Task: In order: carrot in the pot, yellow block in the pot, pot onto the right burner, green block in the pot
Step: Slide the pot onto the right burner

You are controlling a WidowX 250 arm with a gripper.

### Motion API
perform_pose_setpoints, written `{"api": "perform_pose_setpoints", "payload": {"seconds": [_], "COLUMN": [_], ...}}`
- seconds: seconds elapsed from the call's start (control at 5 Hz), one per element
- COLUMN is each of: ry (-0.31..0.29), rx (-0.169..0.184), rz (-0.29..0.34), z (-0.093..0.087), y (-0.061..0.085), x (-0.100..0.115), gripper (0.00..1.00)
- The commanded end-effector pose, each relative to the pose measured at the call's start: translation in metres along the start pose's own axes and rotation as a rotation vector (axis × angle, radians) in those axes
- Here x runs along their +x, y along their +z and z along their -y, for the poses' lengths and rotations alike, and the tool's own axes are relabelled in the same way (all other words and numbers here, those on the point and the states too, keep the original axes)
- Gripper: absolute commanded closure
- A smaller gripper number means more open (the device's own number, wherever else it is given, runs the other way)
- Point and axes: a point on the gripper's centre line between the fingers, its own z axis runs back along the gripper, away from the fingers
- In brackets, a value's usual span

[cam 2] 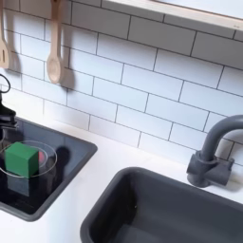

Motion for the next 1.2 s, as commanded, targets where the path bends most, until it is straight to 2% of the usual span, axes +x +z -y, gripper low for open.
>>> {"api": "perform_pose_setpoints", "payload": {"seconds": [0.0,0.2,0.8,1.0], "ry": [-0.041,-0.065,-0.106,-0.130], "rx": [0.009,0.010,-0.001,-0.010], "rz": [0.024,0.040,0.047,0.041], "z": [0.018,0.029,0.048,0.060], "y": [-0.003,-0.004,-0.005,-0.005], "x": [0.008,0.014,0.011,0.006], "gripper": [1.00,1.00,1.00,1.00]}}
